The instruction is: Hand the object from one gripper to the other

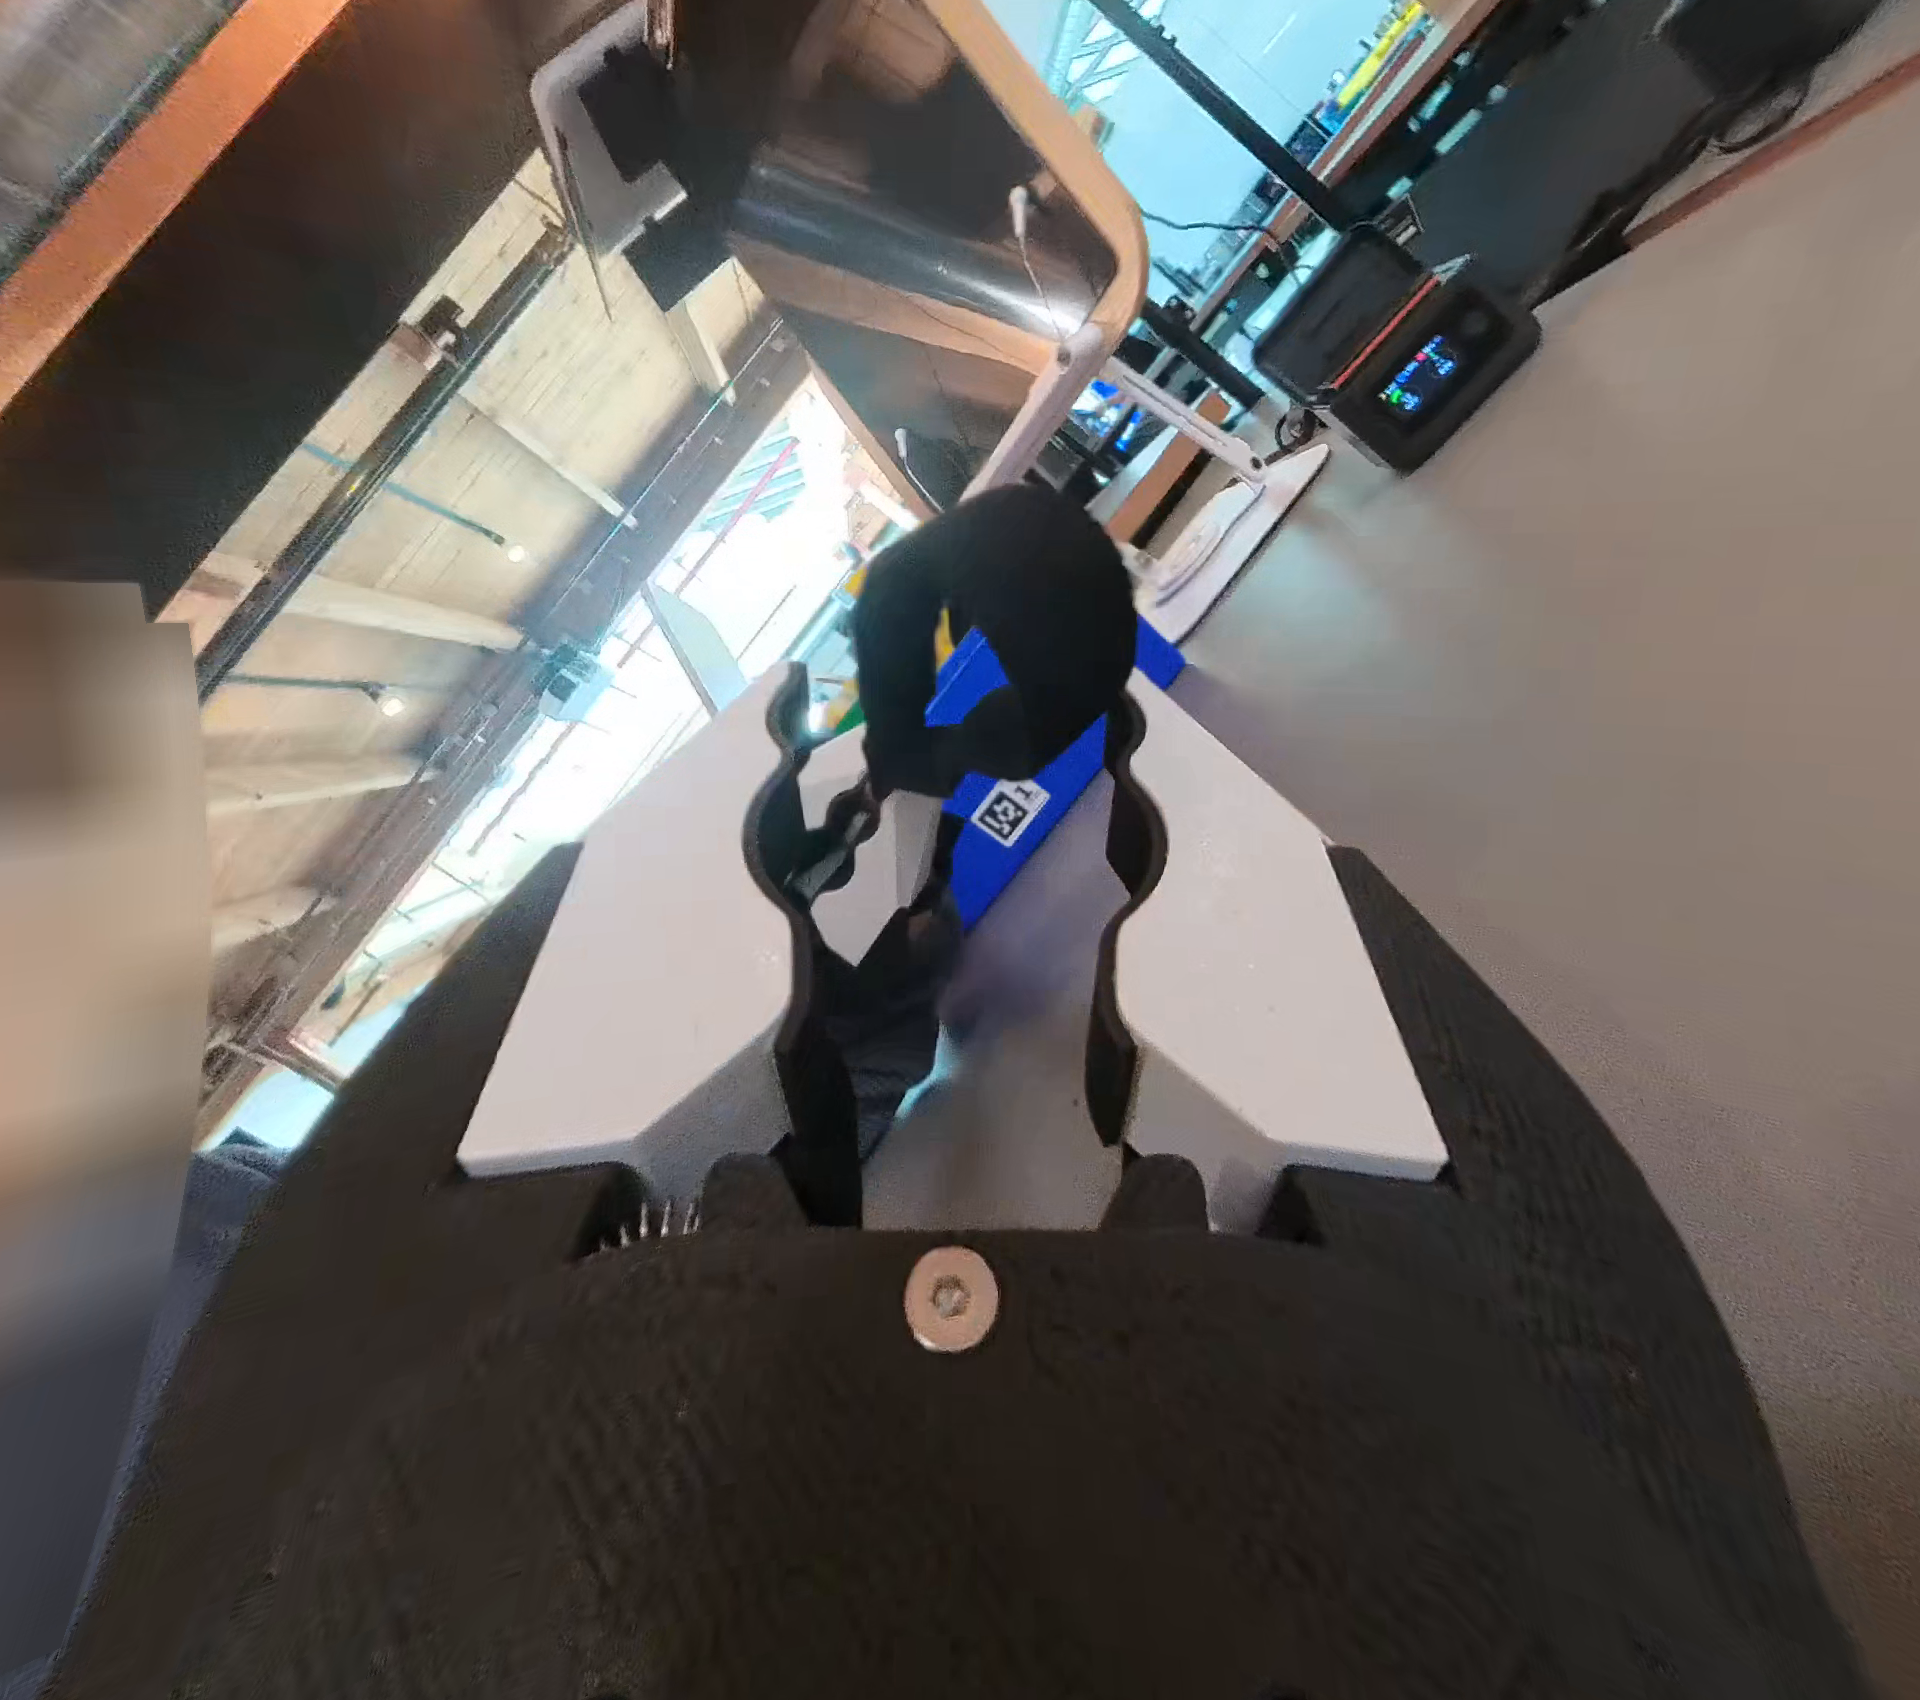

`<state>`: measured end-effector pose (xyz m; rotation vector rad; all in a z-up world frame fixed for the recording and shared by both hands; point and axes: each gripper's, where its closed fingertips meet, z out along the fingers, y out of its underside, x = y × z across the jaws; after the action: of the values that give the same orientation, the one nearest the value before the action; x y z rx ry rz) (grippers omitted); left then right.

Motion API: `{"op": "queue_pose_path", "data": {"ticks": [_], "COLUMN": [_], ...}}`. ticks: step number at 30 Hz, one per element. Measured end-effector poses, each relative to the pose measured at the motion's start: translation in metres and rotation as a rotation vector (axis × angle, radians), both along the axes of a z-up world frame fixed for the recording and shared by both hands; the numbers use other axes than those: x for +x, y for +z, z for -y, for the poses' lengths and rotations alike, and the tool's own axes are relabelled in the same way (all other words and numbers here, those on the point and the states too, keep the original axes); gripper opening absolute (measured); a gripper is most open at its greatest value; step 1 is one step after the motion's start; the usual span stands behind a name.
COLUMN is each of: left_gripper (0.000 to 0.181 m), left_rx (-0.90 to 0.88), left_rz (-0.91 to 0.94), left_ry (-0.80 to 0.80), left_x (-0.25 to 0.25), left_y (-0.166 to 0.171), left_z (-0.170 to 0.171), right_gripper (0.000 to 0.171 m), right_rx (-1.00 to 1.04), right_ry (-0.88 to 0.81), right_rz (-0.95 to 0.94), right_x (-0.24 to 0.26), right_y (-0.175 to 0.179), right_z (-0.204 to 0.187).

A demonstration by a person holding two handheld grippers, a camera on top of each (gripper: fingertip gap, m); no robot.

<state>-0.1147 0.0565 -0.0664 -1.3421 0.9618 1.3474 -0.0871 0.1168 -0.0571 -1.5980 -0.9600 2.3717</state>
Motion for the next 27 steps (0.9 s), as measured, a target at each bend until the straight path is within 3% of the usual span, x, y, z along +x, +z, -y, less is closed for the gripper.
{"op": "queue_pose_path", "data": {"ticks": [6, 10, 13, 15, 17, 18, 21, 25, 27], "left_gripper": [0.000, 0.000, 0.000, 0.000, 0.006, 0.017, 0.071, 0.079, 0.078], "left_rx": [-0.041, -0.049, -0.044, -0.031, -0.010, 0.015, -0.050, -0.127, -0.148], "left_rz": [-0.249, -0.336, -0.361, -0.291, -0.094, 0.038, 0.591, 1.351, 1.623], "left_ry": [0.071, 0.064, 0.059, 0.042, -0.025, -0.074, -0.253, -0.614, -0.751], "left_x": [-0.001, 0.007, 0.011, 0.012, 0.015, 0.017, 0.027, 0.044, 0.040], "left_y": [-0.008, -0.010, -0.008, -0.006, -0.004, -0.001, -0.002, 0.023, 0.032], "left_z": [-0.004, -0.007, -0.008, -0.008, -0.008, -0.008, -0.008, 0.002, 0.007], "right_gripper": [0.053, 0.045, 0.033, 0.005, 0.003, 0.003, 0.003, 0.003, 0.003], "right_rx": [-0.185, -0.174, -0.157, -0.096, -0.007, 0.024, 0.099, 0.266, 0.336], "right_ry": [0.097, 0.053, 0.022, -0.022, -0.059, -0.071, -0.061, -0.013, 0.036], "right_rz": [-0.071, -0.042, -0.028, -0.025, -0.037, -0.061, -0.174, -0.351, -0.441], "right_x": [0.006, 0.003, 0.002, 0.001, 0.001, 0.003, 0.013, 0.032, 0.042], "right_y": [0.014, 0.008, 0.004, 0.002, 0.003, 0.007, 0.024, 0.044, 0.052], "right_z": [0.004, -0.003, -0.006, -0.009, -0.010, -0.011, -0.006, 0.013, 0.029]}}
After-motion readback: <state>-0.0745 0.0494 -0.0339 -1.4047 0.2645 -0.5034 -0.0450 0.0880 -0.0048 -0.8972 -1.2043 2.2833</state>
